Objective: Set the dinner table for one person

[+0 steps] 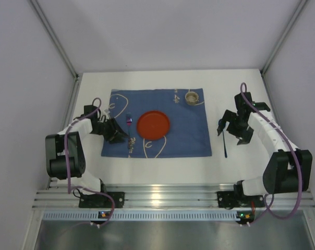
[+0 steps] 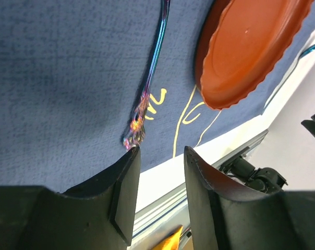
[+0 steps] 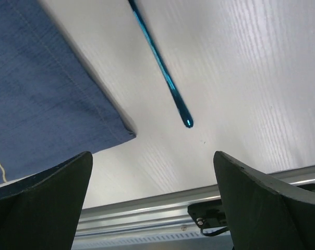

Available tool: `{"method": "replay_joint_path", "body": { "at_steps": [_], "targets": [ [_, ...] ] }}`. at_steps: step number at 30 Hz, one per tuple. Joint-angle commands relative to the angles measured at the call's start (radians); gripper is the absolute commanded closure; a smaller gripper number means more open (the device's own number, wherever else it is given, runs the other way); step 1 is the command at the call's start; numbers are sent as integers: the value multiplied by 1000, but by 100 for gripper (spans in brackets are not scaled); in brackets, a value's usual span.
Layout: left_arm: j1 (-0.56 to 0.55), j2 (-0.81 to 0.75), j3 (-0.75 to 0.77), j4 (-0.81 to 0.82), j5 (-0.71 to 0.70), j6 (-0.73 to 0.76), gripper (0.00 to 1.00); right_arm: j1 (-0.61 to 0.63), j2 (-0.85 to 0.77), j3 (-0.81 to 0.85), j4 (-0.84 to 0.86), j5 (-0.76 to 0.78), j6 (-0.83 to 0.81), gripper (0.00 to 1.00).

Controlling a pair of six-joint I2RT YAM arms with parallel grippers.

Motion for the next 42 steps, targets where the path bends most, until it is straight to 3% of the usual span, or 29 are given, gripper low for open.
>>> {"method": "replay_joint_path", "body": {
  "at_steps": [1, 5, 13, 23, 26, 30, 34, 39, 42],
  "targets": [
    [7, -40, 50, -54, -32, 27, 56, -51, 27, -1, 64, 65, -46, 0],
    [7, -78, 113, -101, -33, 21, 56, -68, 65, -25, 104, 108, -80, 0],
    [8, -159, 205, -121, 12, -49, 57, -56, 218, -61, 251, 168, -83, 18],
    [7, -366, 94, -141, -49, -14, 58, 36, 456, 120, 270, 237, -92, 40],
    [8, -418, 54, -146, -45, -14, 58, 61, 505, 142, 268, 249, -80, 51],
    [8, -458, 26, -178, -57, 3, 58, 67, 539, 133, 273, 269, -67, 83],
    [7, -475, 12, -190, -62, 11, 59, 66, 545, 96, 291, 277, -69, 99],
    [7, -488, -2, -189, -60, 12, 59, 67, 516, 68, 294, 303, -86, 100],
    [7, -494, -9, -186, -51, 9, 59, 126, 441, 122, 226, 458, -112, 100]
  ]
}}
